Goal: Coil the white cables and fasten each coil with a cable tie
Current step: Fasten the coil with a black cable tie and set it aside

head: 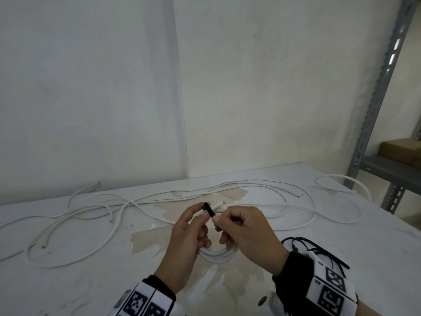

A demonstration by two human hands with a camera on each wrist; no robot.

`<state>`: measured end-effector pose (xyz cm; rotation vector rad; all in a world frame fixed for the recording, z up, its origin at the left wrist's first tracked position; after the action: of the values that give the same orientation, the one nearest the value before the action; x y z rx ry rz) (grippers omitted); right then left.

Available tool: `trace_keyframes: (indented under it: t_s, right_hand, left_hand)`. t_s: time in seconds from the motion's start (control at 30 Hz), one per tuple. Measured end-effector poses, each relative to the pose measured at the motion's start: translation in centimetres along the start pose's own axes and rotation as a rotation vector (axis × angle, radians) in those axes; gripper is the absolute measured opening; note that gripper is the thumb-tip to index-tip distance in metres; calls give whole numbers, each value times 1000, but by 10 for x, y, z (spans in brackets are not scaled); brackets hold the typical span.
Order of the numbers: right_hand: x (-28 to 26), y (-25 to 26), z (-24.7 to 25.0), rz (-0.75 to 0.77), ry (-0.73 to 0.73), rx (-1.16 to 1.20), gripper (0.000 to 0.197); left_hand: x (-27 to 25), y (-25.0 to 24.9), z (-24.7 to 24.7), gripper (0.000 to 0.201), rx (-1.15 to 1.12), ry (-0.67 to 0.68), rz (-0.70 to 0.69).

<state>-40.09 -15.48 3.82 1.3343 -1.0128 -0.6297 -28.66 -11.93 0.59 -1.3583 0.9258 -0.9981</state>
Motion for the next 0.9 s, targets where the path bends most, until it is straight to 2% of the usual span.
trace_keyframes:
  t_s: [0.17, 0.37, 0.53, 0.9]
  right_hand:
    - [1, 0, 1, -61, -51, -69, 28]
    - [4, 3, 1, -60, -58, -134, 25]
    - [3, 3, 1, -63, -64, -153, 21]
    - [3, 3, 0, -76, -73, -160, 20]
  left_hand:
    - [2, 2, 0, 22, -10, -17, 10]
    - [2, 1, 2, 20, 13, -11, -36]
    - [1, 2, 2, 26, 27, 6, -74]
    - [1, 4, 1, 31, 15, -40, -40]
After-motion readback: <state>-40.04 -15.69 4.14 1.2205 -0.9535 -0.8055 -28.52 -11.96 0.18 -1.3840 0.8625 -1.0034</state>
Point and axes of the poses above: each hand's wrist, its own x-axis towards the middle knuckle, its own z-axis out of the back of the hand, y = z × x, the point moved 7 cm from there along x, towards the middle knuckle, and after that the axes turned 15 degrees about x, right-handed, at the moved point
